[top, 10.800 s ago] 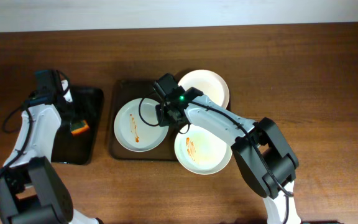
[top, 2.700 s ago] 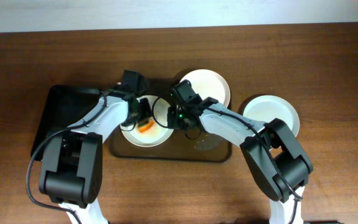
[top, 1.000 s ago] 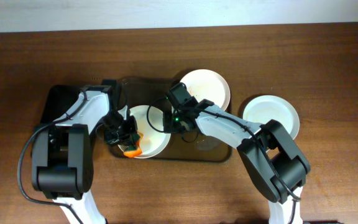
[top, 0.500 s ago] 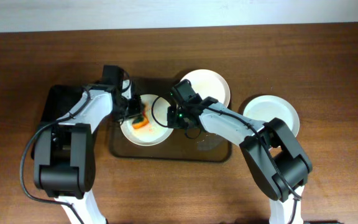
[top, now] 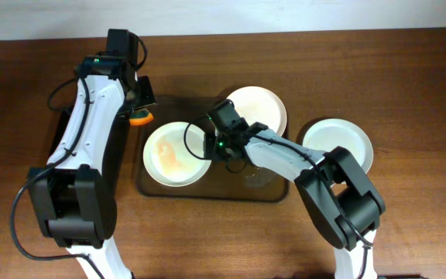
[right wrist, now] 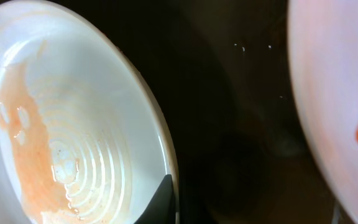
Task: Clean dirty plates on tray and stack at the side
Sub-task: 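Lift the plate with the right gripper and stack it on the side plate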
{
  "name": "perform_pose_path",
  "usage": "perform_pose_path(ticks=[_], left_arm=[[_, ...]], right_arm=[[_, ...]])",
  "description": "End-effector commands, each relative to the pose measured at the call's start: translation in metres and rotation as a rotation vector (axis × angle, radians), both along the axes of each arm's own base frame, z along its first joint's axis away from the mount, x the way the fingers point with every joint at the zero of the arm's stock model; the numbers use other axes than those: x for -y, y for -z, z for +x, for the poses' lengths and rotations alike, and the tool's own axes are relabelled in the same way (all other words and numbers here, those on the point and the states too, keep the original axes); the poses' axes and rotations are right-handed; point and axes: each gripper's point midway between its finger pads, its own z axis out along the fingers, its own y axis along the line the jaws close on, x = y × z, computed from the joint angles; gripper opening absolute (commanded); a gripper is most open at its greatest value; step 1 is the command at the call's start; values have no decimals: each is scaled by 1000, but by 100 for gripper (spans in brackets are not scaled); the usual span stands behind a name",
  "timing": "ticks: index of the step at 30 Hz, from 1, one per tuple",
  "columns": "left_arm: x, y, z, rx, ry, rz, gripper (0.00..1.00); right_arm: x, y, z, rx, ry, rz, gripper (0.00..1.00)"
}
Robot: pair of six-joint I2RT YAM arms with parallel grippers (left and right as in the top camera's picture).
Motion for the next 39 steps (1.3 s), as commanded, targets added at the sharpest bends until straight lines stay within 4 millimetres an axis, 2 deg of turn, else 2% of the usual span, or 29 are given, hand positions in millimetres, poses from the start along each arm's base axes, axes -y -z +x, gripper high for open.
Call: perform_pose_path(ticks=[1, 3, 5, 8, 9, 10, 11, 14, 18, 22, 24, 27, 30, 31, 32, 33, 36, 37, 39], left_arm=[[-5, 15, -6, -24, 12, 26, 0], [-5, 18, -7, -27, 13, 26, 0], [-5, 19, -8, -30, 13, 26, 0], [-5, 19, -7, -26, 12, 26, 0], [-5, 19, -6, -24, 12, 26, 0], [-5, 19, -6, -22, 12, 26, 0], [-5, 18, -6, -22, 12, 26, 0], [-8, 18, -5, -18, 5, 29, 0], [-9, 18, -4, -14, 3, 27, 0], [-8, 18, -4, -14, 4, 25, 0], [-4, 17, 0, 3, 12, -2, 0], [-1, 17, 2, 8, 17, -17, 0], [0, 17, 2, 8, 17, -31, 0], [0, 17, 2, 8, 17, -32, 0], [0, 17, 2, 8, 18, -35, 0], [0, 17, 2, 8, 18, -35, 0], [0, 17, 2, 7, 17, -34, 0], [0, 17, 2, 7, 17, -34, 0], [0, 17, 0, 2, 22, -32, 0]], right_arm=[[-13, 29, -19, -91, -63, 35, 4], [-13, 9, -22, -154, -78, 106, 4], [7, -25, -18, -131, -99, 84, 4], [39, -84, -10, 34, -73, -26, 4], [56, -108, -6, 128, -46, -112, 4], [67, -121, -4, 187, -29, -173, 4], [85, -146, -1, 319, -12, -323, 4], [118, -178, 2, 524, 94, -671, 4], [117, -213, -9, 712, 163, -885, 4], [98, -228, -18, 812, 43, -1029, 4], [91, -246, -17, 878, -28, -1148, 4], [90, -269, -22, 940, -10, -1271, 4], [88, -278, -27, 965, 13, -1303, 4], [79, -270, -25, 960, -36, -1249, 4], [67, -256, -23, 944, -99, -1160, 4], [54, -233, -27, 892, -152, -1014, 4], [40, -168, -55, 586, -264, -692, 4], [37, -156, -61, 490, -300, -586, 4], [33, -152, -64, 372, -335, -391, 4]])
